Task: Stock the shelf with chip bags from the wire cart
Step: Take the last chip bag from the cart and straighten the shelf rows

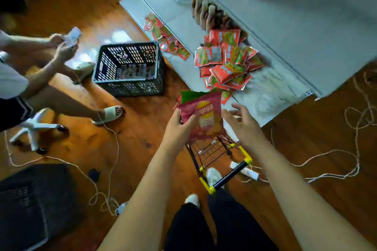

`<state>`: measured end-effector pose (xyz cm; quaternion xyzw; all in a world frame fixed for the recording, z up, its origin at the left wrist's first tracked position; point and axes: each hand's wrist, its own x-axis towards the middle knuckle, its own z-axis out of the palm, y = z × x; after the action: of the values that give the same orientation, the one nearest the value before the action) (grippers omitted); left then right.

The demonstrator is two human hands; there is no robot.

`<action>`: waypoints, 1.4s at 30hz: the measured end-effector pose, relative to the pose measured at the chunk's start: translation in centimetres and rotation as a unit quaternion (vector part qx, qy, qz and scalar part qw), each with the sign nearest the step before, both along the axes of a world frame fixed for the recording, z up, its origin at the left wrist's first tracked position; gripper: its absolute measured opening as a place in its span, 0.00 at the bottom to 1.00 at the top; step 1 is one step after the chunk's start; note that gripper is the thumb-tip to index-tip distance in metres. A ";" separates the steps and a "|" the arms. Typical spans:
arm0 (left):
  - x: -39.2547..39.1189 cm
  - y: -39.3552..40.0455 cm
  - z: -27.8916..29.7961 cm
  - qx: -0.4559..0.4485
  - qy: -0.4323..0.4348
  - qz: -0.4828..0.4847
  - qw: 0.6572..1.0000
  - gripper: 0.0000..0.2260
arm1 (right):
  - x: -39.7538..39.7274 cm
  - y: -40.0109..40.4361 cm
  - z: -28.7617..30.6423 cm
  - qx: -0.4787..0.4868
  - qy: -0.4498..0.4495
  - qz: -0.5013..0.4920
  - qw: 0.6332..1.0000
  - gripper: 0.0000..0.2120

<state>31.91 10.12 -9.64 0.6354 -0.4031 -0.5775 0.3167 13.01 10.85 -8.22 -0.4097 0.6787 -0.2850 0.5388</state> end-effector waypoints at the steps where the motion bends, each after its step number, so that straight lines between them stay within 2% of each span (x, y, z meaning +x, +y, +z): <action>1: 0.0 0.3 2.4 0.001 0.015 0.003 1.000 0.14 | 0.3 0.7 2.7 -0.013 0.002 0.005 1.000 0.23; 2: -0.2 0.7 4.5 0.000 0.033 -0.003 0.999 0.16 | 0.5 1.6 5.1 -0.024 -0.006 0.011 1.000 0.23; 4: -0.9 1.4 8.8 -0.005 0.070 -0.020 0.997 0.15 | 1.1 3.2 9.5 -0.061 -0.009 0.014 0.998 0.21; 7: -3.0 2.2 13.2 -0.014 0.101 -0.082 0.991 0.15 | 0.3 5.5 14.5 -0.104 -0.008 -0.043 0.994 0.20; 9: -4.9 2.6 15.1 -0.021 0.126 -0.094 0.987 0.28 | -1.0 7.4 16.8 -0.130 0.012 -0.091 0.987 0.16; 11: -7.5 4.3 17.4 -0.042 0.135 -0.135 0.981 0.38 | -2.9 10.5 18.8 -0.160 0.039 -0.149 0.975 0.16; 12: -9.0 5.3 18.3 -0.050 0.128 -0.161 0.977 0.38 | -3.9 12.3 19.6 -0.170 0.042 -0.178 0.968 0.17; 15: -14.2 9.4 21.4 -0.062 0.132 -0.254 0.956 0.22 | -7.7 18.6 22.2 -0.194 0.045 -0.256 0.946 0.14; 17: -18.1 12.1 22.6 -0.067 0.130 -0.333 0.932 0.22 | -10.7 22.6 23.2 -0.199 0.041 -0.309 0.929 0.14; 20: -24.2 16.3 23.4 -0.089 0.115 -0.421 0.896 0.27 | -15.8 28.3 23.5 -0.200 0.029 -0.391 0.898 0.20; 22: -28.7 19.0 23.7 -0.098 0.102 -0.457 0.878 0.24 | -19.2 31.7 23.1 -0.197 0.012 -0.444 0.874 0.23; 25: -36.0 23.8 23.5 -0.089 0.110 -0.508 0.850 0.24 | -24.5 37.1 22.4 -0.169 0.018 -0.506 0.846 0.38; 27: -41.4 27.5 23.3 -0.064 0.114 -0.549 0.825 0.20 | -28.5 41.0 22.2 -0.163 0.027 -0.543 0.823 0.43; 30: -49.6 32.9 22.5 -0.041 0.125 -0.601 0.789 0.12 | -35.1 46.5 22.2 -0.155 0.064 -0.589 0.791 0.40; 34: -60.5 39.0 21.5 -0.043 0.133 -0.642 0.754 0.15 | -44.4 52.9 21.2 -0.127 0.094 -0.638 0.754 0.40; 39: -72.6 43.7 19.6 -0.059 0.124 -0.687 0.714 0.15 | -54.5 58.3 20.1 -0.127 0.098 -0.689 0.707 0.21; 40: -74.7 44.3 19.3 -0.059 0.122 -0.692 0.709 0.16 | -56.3 58.8 19.9 -0.125 0.095 -0.696 0.701 0.19; 42: -79.1 44.8 18.2 -0.058 0.109 -0.700 0.704 0.18 | -60.1 59.2 18.6 -0.112 0.098 -0.708 0.690 0.23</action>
<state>-47.17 54.91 8.59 0.0837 -0.7271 -0.6740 -0.1001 -47.14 70.07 10.36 0.1094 0.7793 -0.6143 0.0572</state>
